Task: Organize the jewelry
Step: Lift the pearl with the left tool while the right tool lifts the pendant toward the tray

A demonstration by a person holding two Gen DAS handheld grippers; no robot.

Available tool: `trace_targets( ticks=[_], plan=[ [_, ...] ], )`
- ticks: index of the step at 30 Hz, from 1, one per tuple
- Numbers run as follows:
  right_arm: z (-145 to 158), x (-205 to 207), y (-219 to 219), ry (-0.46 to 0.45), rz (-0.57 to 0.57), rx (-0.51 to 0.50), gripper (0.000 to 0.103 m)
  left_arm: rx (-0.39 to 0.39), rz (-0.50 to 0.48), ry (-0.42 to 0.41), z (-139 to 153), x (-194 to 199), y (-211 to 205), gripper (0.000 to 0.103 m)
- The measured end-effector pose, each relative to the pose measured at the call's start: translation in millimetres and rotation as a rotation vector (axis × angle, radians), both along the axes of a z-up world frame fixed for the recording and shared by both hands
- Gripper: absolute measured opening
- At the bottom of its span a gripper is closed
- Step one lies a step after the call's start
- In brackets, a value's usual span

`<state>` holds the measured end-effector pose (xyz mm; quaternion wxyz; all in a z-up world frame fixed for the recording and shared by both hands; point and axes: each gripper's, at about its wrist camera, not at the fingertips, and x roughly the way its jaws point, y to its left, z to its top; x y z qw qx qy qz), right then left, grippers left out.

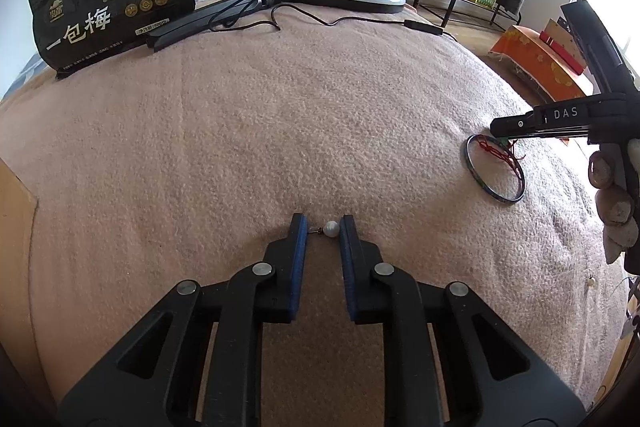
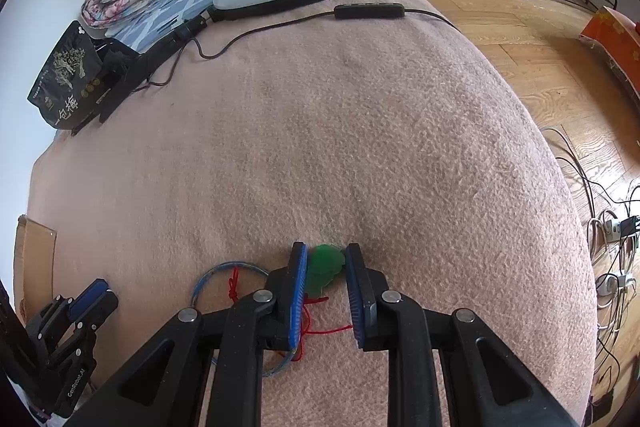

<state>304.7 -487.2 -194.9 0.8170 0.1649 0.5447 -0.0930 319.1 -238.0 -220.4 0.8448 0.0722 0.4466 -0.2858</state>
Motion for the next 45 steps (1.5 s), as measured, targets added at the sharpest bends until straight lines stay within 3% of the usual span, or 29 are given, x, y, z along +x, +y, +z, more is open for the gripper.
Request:
trace_targets(
  ticks=[14, 45],
  plan=[
    [33.5, -17.4, 8.3, -0.093, 0.01, -0.022, 0.017, 0.0, 0.007, -0.031, 16.2, -13.0, 8.0, 0.015],
    [145.3, -82.1, 34.0, -0.277, 0.04, -0.068, 0.017, -0.089, 0.043, -0.138, 108.1, -71.9, 50.9, 0.015]
  ],
)
